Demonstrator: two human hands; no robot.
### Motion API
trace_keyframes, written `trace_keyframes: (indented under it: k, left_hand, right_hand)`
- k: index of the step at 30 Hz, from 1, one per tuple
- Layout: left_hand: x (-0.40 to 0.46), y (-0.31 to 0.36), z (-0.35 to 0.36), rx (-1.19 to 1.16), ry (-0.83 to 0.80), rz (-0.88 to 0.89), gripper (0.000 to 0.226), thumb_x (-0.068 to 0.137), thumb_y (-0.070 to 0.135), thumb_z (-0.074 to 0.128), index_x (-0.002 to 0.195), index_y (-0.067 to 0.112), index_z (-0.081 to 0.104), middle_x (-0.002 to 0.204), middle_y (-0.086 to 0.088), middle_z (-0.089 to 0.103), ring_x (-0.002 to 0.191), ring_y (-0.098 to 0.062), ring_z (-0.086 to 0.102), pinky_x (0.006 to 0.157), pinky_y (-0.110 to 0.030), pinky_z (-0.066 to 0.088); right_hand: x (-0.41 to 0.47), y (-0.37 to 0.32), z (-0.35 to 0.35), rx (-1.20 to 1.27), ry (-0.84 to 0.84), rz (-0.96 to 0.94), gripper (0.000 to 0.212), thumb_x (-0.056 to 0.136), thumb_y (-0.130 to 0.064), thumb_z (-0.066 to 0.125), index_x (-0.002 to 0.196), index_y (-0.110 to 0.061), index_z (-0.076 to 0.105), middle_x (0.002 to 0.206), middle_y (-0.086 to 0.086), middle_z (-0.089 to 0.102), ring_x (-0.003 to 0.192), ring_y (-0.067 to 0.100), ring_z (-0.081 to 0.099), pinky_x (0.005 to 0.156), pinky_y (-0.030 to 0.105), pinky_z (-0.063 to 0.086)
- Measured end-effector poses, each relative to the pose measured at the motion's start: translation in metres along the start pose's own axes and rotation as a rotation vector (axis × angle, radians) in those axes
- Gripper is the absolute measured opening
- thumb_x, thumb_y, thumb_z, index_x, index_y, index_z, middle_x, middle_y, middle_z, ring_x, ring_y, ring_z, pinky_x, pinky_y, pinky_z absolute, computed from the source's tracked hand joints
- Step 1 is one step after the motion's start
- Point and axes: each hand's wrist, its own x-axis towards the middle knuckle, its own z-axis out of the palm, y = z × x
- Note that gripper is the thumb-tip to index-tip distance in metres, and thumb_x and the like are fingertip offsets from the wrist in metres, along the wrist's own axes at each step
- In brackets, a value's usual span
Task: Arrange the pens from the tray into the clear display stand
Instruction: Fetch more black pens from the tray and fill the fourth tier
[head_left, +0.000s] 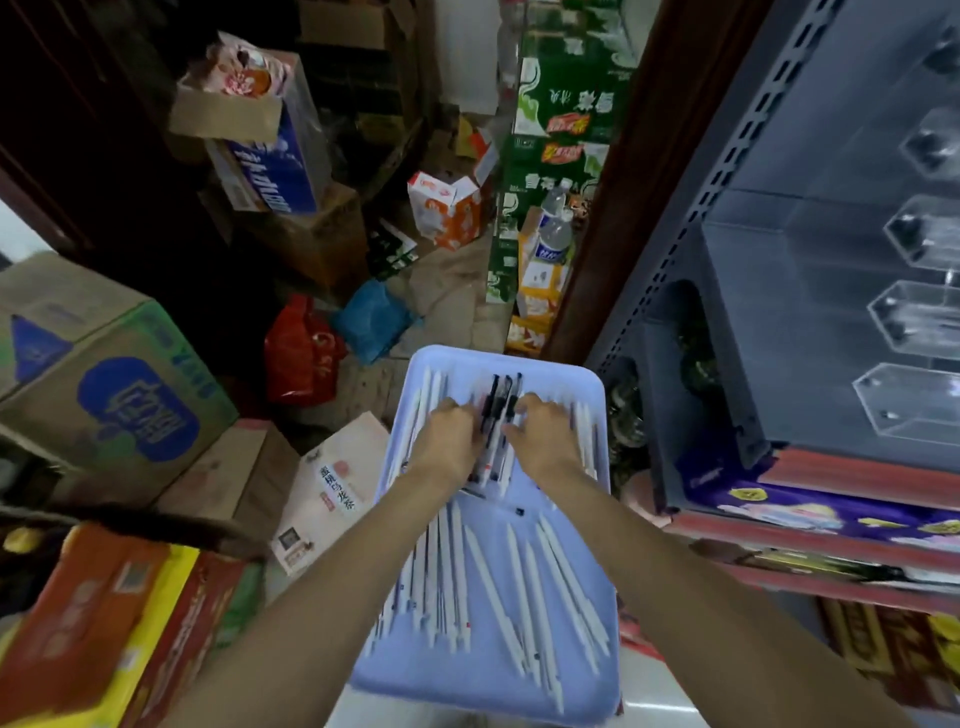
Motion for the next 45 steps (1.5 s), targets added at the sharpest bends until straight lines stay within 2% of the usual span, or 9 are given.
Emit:
trace_keyframes:
  k: [7, 9, 14, 18, 20, 25, 32, 38, 45]
  left_hand:
    - [0.017, -0.004, 0.011, -0.057, 0.056, -0.088, 0.018, 0.09, 0.0, 0.047, 0.089, -0.005, 0.064, 0.095, -0.024, 0.063, 0.089, -0.04, 0.06, 0.072, -0.043, 0.047]
    - [0.02, -0.002, 0.008, -0.053, 0.046, -0.117, 0.015, 0.091, 0.004, 0.05, 0.09, -0.004, 0.062, 0.097, -0.022, 0.063, 0.09, -0.039, 0.06, 0.067, -0.041, 0.045]
    - [0.031, 0.001, 0.0, -0.098, -0.042, -0.154, 0.02, 0.09, 0.018, 0.056, 0.101, 0.001, 0.058, 0.106, -0.019, 0.063, 0.098, -0.036, 0.06, 0.07, -0.038, 0.047]
    - [0.032, -0.001, -0.004, -0.242, -0.107, -0.158, 0.032, 0.084, 0.02, 0.062, 0.101, -0.008, 0.058, 0.106, -0.027, 0.062, 0.098, -0.039, 0.06, 0.072, -0.04, 0.048]
    - [0.031, -0.005, -0.006, -0.338, -0.151, -0.139, 0.022, 0.084, 0.017, 0.064, 0.082, -0.005, 0.059, 0.095, -0.029, 0.061, 0.093, -0.039, 0.06, 0.063, -0.036, 0.045]
    - [0.033, -0.013, -0.004, -0.488, -0.27, -0.11, 0.039, 0.085, 0.014, 0.064, 0.052, 0.011, 0.043, 0.053, -0.004, 0.039, 0.055, -0.016, 0.042, 0.047, -0.022, 0.028]
    - [0.03, -0.013, -0.002, -0.567, -0.273, -0.077, 0.038, 0.088, 0.019, 0.063, 0.055, 0.007, 0.047, 0.057, -0.01, 0.04, 0.053, -0.018, 0.039, 0.055, -0.028, 0.03]
    - [0.019, -0.004, -0.012, -0.686, -0.235, 0.038, 0.018, 0.087, 0.017, 0.06, 0.074, 0.005, 0.058, 0.087, -0.028, 0.063, 0.081, -0.034, 0.06, 0.084, -0.048, 0.048]
    - [-0.008, 0.024, -0.037, -0.763, -0.237, 0.173, 0.009, 0.09, 0.013, 0.058, 0.082, 0.013, 0.054, 0.096, -0.029, 0.066, 0.093, -0.046, 0.062, 0.087, -0.057, 0.049]
  right_hand:
    - [0.013, -0.002, 0.011, -0.013, 0.039, 0.049, 0.024, 0.09, -0.018, 0.057, 0.107, -0.003, 0.052, 0.099, 0.02, 0.06, 0.092, 0.036, 0.059, 0.071, 0.042, 0.049]
    - [0.014, -0.003, 0.011, -0.029, 0.022, 0.068, 0.015, 0.089, -0.018, 0.058, 0.088, -0.004, 0.055, 0.081, 0.014, 0.058, 0.081, 0.033, 0.058, 0.064, 0.037, 0.047]
    - [0.021, -0.002, 0.013, -0.007, -0.018, 0.146, 0.043, 0.085, -0.019, 0.061, 0.054, -0.016, 0.03, 0.054, 0.005, 0.035, 0.051, 0.023, 0.039, 0.044, 0.024, 0.028]
    - [0.02, -0.005, 0.008, 0.116, -0.031, 0.206, 0.039, 0.081, -0.022, 0.062, 0.053, -0.014, 0.037, 0.057, 0.006, 0.044, 0.056, 0.025, 0.048, 0.043, 0.025, 0.027]
    - [0.02, -0.005, 0.005, 0.214, -0.055, 0.224, 0.04, 0.081, -0.017, 0.061, 0.05, -0.012, 0.036, 0.049, 0.005, 0.039, 0.046, 0.019, 0.04, 0.043, 0.024, 0.026]
    - [0.019, -0.002, -0.004, 0.46, -0.141, 0.301, 0.037, 0.087, -0.008, 0.053, 0.053, -0.01, 0.038, 0.052, 0.011, 0.039, 0.048, 0.02, 0.04, 0.047, 0.022, 0.032]
    - [0.009, -0.003, -0.01, 0.653, -0.226, 0.308, 0.03, 0.093, -0.017, 0.053, 0.064, -0.011, 0.05, 0.059, 0.005, 0.048, 0.051, 0.015, 0.044, 0.053, 0.023, 0.036]
    - [-0.01, -0.006, -0.03, 0.814, -0.165, 0.16, 0.01, 0.091, -0.017, 0.06, 0.087, -0.009, 0.057, 0.066, 0.006, 0.055, 0.055, 0.012, 0.051, 0.044, 0.019, 0.038]
    - [-0.037, -0.011, -0.076, 0.815, -0.115, 0.034, 0.014, 0.088, -0.014, 0.063, 0.078, -0.014, 0.054, 0.067, 0.007, 0.058, 0.054, 0.012, 0.055, 0.042, 0.016, 0.038]
